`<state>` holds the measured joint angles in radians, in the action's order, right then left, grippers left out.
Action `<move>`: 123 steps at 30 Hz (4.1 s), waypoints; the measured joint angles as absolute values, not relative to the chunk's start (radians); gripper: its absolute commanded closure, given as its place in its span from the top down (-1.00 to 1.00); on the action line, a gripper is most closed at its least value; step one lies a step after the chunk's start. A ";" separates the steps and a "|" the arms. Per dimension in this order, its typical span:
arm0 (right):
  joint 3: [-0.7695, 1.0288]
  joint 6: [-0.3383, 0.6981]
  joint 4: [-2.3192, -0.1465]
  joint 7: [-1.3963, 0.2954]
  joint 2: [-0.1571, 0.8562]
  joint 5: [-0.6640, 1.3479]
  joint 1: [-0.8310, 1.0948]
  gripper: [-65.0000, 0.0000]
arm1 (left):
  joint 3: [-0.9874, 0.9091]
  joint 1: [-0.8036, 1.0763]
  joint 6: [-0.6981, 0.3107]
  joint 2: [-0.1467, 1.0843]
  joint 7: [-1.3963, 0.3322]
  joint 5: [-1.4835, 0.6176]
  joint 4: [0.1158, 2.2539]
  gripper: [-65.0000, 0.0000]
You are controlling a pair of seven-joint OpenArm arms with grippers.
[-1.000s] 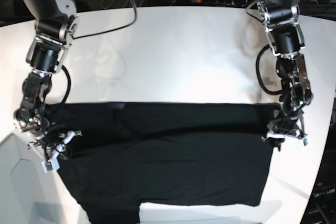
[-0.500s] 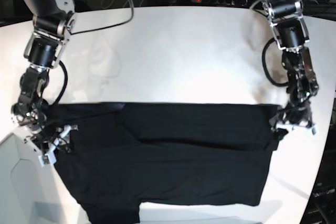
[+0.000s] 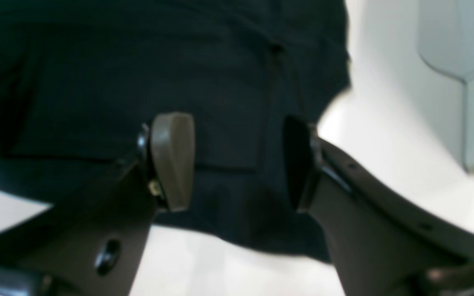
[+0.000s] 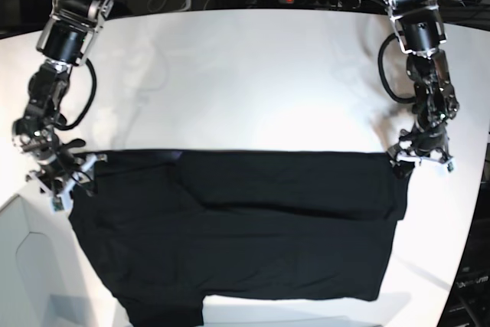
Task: Fold the T-shirt properly
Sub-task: 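Lay the shoulder edge down near the hem and hold it, then drag the folded shirt back toward the robot with both grippers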
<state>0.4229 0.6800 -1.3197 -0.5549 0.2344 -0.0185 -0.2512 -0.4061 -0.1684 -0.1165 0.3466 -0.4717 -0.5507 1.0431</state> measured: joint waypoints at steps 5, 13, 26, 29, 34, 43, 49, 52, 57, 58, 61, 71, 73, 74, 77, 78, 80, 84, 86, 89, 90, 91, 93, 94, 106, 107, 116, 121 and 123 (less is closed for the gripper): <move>0.482 0.680 -1.324 -0.550 0.244 -0.020 -0.232 0.08 | -0.406 -0.173 -0.121 0.334 -0.444 -0.552 1.019 0.42; 0.496 0.680 -1.323 -0.553 0.244 -0.019 -0.228 0.08 | -0.407 -0.180 -0.128 0.338 -0.434 -0.555 0.992 -0.18; 0.498 0.677 -1.167 -0.538 0.277 -0.021 -0.238 -0.03 | -0.407 -0.163 -0.129 0.335 -0.432 -0.567 0.989 -0.75; 0.496 0.680 -1.167 -0.537 0.277 -0.019 -0.240 -0.37 | -0.407 -0.164 -0.133 0.335 -0.433 -0.567 0.990 -0.76; 0.496 0.679 -1.167 -0.537 0.283 -0.019 -0.239 -1.00 | -0.410 -0.163 -0.132 0.335 -0.436 -0.567 0.990 -1.00; 0.497 0.680 -1.250 -0.538 0.296 -0.020 -0.166 -1.00 | -0.411 -0.163 -0.132 0.338 -0.448 -0.567 0.997 -1.00; 0.497 0.680 -1.286 -0.538 0.297 -0.012 -0.140 -1.00 | -0.411 -0.163 -0.132 0.339 -0.450 -0.570 0.998 -1.00; 0.538 0.680 -1.283 -0.538 0.294 -0.012 -0.144 -1.00 | -0.411 -0.162 -0.132 0.341 -0.453 -0.570 0.998 -1.00; 0.565 0.680 -1.283 -0.539 0.299 -0.016 -0.146 -1.00 | -0.411 -0.144 -0.137 0.358 -0.456 -0.574 1.006 -1.00; 0.564 0.680 -1.283 -0.538 0.298 -0.016 -0.146 -1.00 | -0.411 -0.141 -0.137 0.363 -0.456 -0.574 1.007 -1.00; 0.564 0.680 -1.283 -0.549 0.297 -0.015 -0.148 -0.97 | -0.411 -0.141 -0.134 0.369 -0.460 -0.574 1.007 -1.00; 0.559 0.679 -1.284 -0.545 0.279 -0.012 -0.187 0.03 | -0.410 -0.141 -0.134 0.368 -0.459 -0.566 1.008 -1.00; 0.551 0.679 -1.283 -0.549 0.274 -0.014 -0.184 0.05 | -0.410 -0.141 -0.134 0.367 -0.459 -0.566 1.008 -1.00; 0.538 0.679 -1.280 -0.555 0.274 -0.018 -0.185 0.05 | -0.410 -0.141 -0.133 0.366 -0.459 -0.566 1.008 -1.00; 0.513 0.680 -1.232 -0.548 0.265 -0.008 -0.202 0.05 | -0.410 -0.141 -0.132 0.366 -0.455 -0.566 1.008 -1.00; 0.513 0.680 -1.214 -0.545 0.260 -0.006 -0.205 0.05 | -0.410 -0.141 -0.132 0.366 -0.456 -0.566 1.008 -1.00; 0.512 0.680 -1.180 -0.540 0.261 -0.008 -0.202 0.05 | -0.410 -0.141 -0.133 0.366 -0.455 -0.566 1.008 -1.00; 0.523 0.677 -1.113 -0.518 0.271 0.004 -0.194 0.04 | -0.410 -0.141 -0.132 0.366 -0.452 -0.562 1.008 -1.00; 0.523 0.677 -1.097 -0.519 0.281 0.006 -0.202 0.04 | -0.411 -0.141 -0.132 0.366 -0.453 -0.563 1.008 -1.00; 0.522 0.677 -1.067 -0.496 0.297 0.017 -0.202 0.04 | -0.411 -0.141 -0.132 0.366 -0.453 -0.563 1.008 -1.00; 0.522 0.677 -1.061 -0.492 0.299 0.019 -0.202 0.04 | -0.411 -0.141 -0.132 0.366 -0.453 -0.563 1.008 -1.00; 0.522 0.677 -1.055 -0.491 0.302 0.023 -0.203 0.04 | -0.411 -0.141 -0.132 0.366 -0.453 -0.563 1.008 -1.00; 0.517 0.677 -1.048 -0.485 0.313 0.023 -0.202 -0.01 | -0.411 -0.141 -0.132 0.366 -0.453 -0.563 1.008 -1.00; 0.516 0.677 -1.050 -0.484 0.316 0.025 -0.192 -0.07 | -0.411 -0.133 -0.131 0.368 -0.449 -0.562 1.008 -1.00; 0.519 0.699 -1.075 -0.483 0.319 0.033 -0.170 -1.00 | -0.411 -0.057 -0.128 0.366 -0.472 -0.567 1.112 -1.00; 0.519 0.699 -1.102 -0.502 0.319 0.022 -0.159 -1.00 | -0.411 -0.033 -0.124 0.366 -0.478 -0.566 1.142 -1.00; 0.519 0.702 -1.443 -0.540 0.321 0.000 -0.002 -1.00 | -0.471 0.138 -0.126 0.355 -0.492 -0.573 1.398 -1.00; 0.517 0.705 -1.526 -0.544 0.326 0.002 0.097 -1.00 | -0.539 0.276 -0.123 0.355 -0.495 -0.569 1.538 -1.00; 0.517 0.706 -1.546 -0.548 0.336 0.000 0.130 -1.00 | -0.554 0.332 -0.129 0.354 -0.494 -0.577 1.590 -1.00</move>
<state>0.5175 0.7063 -1.5459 -0.5476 0.3355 -0.0002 0.1299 -0.5537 0.3325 -0.1291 0.3542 -0.4938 -0.5770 1.5902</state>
